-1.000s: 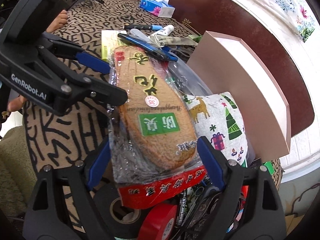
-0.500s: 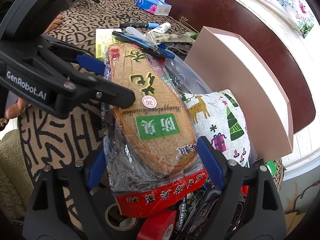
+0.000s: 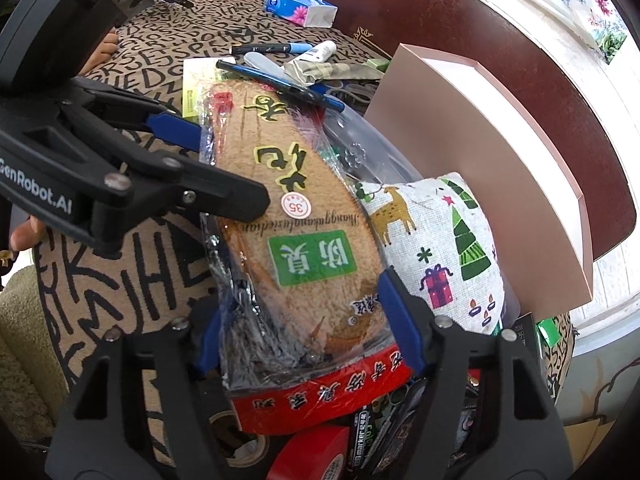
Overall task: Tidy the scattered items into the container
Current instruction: 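Close both grippers on the wrapped insole package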
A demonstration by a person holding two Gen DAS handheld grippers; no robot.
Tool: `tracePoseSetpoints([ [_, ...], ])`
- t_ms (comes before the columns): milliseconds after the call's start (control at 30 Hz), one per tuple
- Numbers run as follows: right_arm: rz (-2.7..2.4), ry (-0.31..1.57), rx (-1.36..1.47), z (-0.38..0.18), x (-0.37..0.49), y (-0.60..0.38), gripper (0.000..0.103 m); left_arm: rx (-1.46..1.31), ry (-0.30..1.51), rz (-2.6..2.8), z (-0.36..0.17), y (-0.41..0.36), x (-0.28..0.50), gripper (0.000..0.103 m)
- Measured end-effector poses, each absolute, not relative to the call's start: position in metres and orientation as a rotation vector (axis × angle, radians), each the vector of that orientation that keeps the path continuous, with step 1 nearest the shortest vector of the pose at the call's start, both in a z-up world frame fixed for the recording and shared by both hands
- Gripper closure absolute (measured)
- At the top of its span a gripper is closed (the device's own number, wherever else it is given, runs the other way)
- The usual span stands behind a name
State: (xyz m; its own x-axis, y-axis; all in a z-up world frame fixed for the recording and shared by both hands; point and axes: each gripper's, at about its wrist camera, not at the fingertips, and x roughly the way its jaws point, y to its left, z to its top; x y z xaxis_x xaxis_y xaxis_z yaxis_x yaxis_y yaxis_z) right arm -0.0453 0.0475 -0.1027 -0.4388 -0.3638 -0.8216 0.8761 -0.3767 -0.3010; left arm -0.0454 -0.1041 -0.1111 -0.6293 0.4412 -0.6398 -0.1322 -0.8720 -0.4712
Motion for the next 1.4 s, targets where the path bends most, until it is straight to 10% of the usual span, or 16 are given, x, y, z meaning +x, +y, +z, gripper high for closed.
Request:
tracePoseSetpoints([
  [500,-1.927,0.936,0.848,-0.099,-0.045,0.049,0.062,-1.057,-0.463,2.579,-0.096,-0.095,-0.044,0.05],
  [1400,-1.952,0.84,0.869,-0.086,-0.04,0.054,0.074,-1.129,-0.331,2.685,-0.069,-0.07,-0.04,0.063],
])
